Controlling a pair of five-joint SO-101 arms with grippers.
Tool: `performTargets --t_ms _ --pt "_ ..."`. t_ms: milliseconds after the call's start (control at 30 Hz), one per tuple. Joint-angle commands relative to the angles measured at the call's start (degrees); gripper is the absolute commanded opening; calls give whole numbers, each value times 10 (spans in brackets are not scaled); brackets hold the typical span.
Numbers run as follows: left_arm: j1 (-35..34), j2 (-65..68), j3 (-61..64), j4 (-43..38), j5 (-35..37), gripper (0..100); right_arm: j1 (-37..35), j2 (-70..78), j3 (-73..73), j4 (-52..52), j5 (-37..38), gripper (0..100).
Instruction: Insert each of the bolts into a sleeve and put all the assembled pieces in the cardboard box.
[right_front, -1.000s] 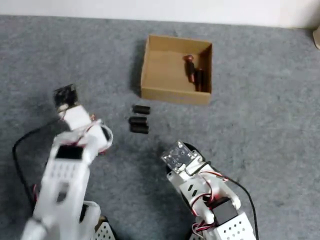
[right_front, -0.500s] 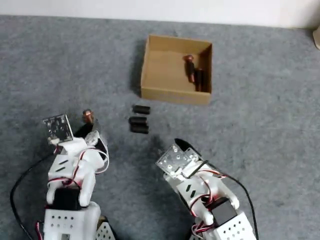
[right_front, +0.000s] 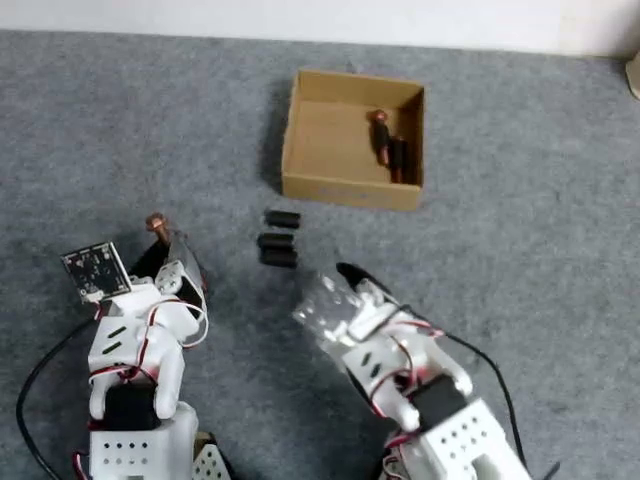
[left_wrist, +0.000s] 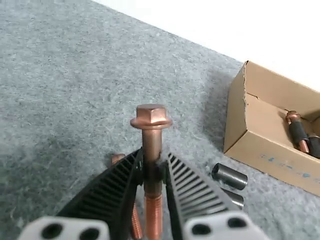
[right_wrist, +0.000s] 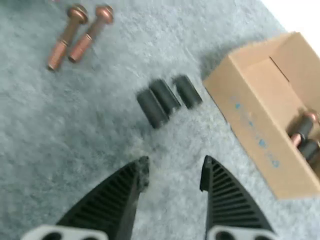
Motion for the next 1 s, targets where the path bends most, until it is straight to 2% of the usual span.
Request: performTargets --t_ms 0,100,233,333,533,700,967 --pt "-7 -8 -7 2 -3 5 -31 163 -124 -23 8 163" --pt "-8 -9 -7 2 -3 5 -41 267 -193 -58 8 163" --pt "-42 -9 -12 1 -3 5 -64 386 -256 -82 18 163" --pt "-61 -9 -12 -2 -3 5 -79 466 -277 -108 45 163" --pt "-62 -9 -12 -1 -3 5 -79 587 -284 -196 49 163" --pt "-60 -9 -12 -1 -3 5 -79 657 -284 -240 69 163" --pt "-61 -9 -12 -1 -3 5 -77 691 -284 -240 80 163"
